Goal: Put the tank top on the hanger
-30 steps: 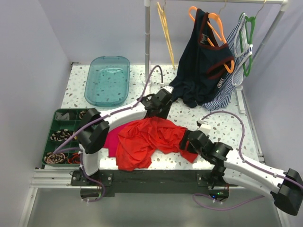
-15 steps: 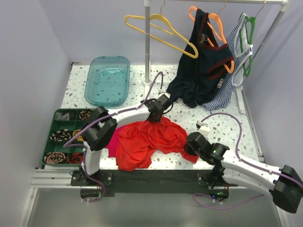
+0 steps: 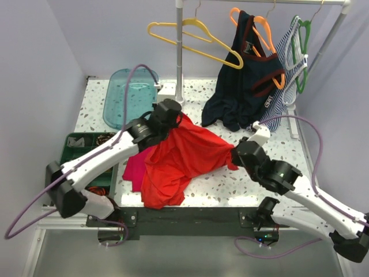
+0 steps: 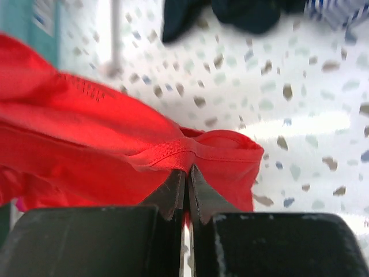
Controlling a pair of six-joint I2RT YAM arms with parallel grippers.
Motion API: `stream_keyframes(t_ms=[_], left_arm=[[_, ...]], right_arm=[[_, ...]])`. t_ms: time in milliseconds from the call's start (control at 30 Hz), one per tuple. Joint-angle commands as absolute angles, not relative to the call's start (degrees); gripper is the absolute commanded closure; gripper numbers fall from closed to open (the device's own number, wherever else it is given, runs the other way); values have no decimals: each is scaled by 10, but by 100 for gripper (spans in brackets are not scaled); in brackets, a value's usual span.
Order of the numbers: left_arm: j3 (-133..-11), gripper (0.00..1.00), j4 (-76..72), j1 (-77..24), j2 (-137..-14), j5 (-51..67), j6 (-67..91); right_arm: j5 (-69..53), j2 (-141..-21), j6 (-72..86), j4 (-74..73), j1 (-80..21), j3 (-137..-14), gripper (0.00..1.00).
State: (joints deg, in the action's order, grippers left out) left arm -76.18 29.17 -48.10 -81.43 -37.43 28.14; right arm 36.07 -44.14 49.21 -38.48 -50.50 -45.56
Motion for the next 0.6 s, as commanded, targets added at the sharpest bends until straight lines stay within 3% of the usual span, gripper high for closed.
stream_keyframes(t_ms=[0, 300, 467, 567], left_arm=[[-772, 98, 209, -478, -735, -433, 266], [-957, 100, -45, -479, -720, -385, 75], [-1170, 100, -54, -478, -801, -328, 25], [-1235, 100, -48, -479, -836, -308, 18]], right_arm=[[477, -465, 386, -367, -504, -582, 100], [527, -631, 58, -175, -504, -956, 100], [483, -706, -45, -134, -504, -1148, 100], [468, -751, -75, -151, -504, -1250, 100]])
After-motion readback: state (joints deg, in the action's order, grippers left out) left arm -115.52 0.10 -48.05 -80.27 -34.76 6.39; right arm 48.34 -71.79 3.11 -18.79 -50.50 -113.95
